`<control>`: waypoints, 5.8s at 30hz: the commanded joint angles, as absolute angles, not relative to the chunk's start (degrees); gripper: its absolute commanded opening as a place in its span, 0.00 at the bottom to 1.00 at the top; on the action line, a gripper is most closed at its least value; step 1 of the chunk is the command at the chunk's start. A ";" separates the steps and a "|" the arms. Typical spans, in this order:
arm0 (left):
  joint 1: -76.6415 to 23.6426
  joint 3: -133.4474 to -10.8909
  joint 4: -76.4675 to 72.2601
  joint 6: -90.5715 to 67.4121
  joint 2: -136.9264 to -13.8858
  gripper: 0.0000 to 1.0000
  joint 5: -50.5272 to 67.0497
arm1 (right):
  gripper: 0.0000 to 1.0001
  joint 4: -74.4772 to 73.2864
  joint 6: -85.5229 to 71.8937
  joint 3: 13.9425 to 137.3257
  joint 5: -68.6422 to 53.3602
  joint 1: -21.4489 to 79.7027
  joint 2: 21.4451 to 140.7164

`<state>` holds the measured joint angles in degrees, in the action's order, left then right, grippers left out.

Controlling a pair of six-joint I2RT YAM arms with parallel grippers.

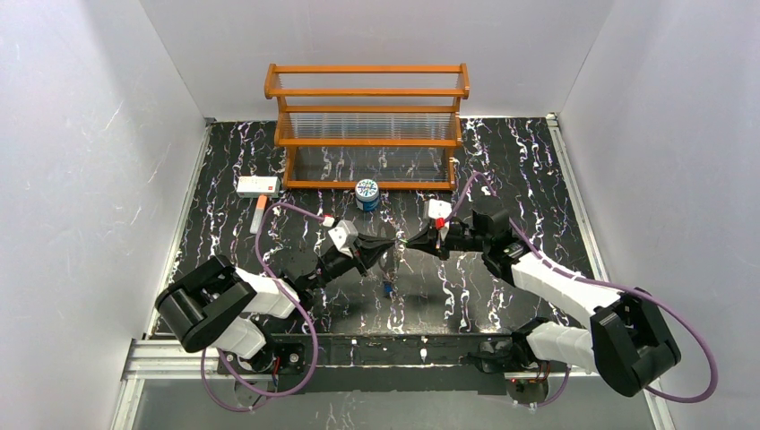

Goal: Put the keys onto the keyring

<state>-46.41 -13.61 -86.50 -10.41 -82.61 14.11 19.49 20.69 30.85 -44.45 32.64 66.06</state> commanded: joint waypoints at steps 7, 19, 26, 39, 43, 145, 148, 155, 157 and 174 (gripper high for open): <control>-45.37 -15.42 -102.46 -12.70 -79.28 0.00 12.10 | 0.01 14.18 25.77 30.44 -44.51 32.83 69.01; -45.33 -16.30 -102.44 -14.19 -81.09 0.00 13.69 | 0.01 18.05 25.35 30.02 -46.41 34.06 71.41; -45.35 -16.62 -102.47 -14.75 -81.69 0.00 14.25 | 0.01 21.94 22.90 30.67 -44.50 37.04 73.84; -45.35 -15.04 -102.44 -14.34 -80.77 0.00 14.21 | 0.32 24.63 19.11 27.42 -35.26 37.59 67.05; -45.33 -14.85 -102.46 -14.41 -80.70 0.00 14.33 | 0.37 26.56 17.54 26.23 -35.87 37.54 65.04; -44.85 -19.90 -64.39 14.02 -86.80 0.25 32.94 | 0.01 -15.89 37.88 50.52 -50.37 35.94 86.40; -44.81 -19.40 -62.92 14.04 -85.17 0.31 31.58 | 0.01 -15.91 37.72 50.49 -50.39 35.95 86.31; -44.86 -18.93 -58.12 14.76 -82.49 0.32 31.97 | 0.01 -15.96 37.98 50.76 -51.19 35.96 86.05; -44.83 -19.34 -57.50 14.85 -83.09 0.30 32.86 | 0.01 -15.89 38.02 50.79 -51.69 35.95 85.89; -45.00 -24.37 -57.20 12.77 -88.21 0.22 38.54 | 0.01 -15.12 38.41 50.09 -54.31 36.29 84.51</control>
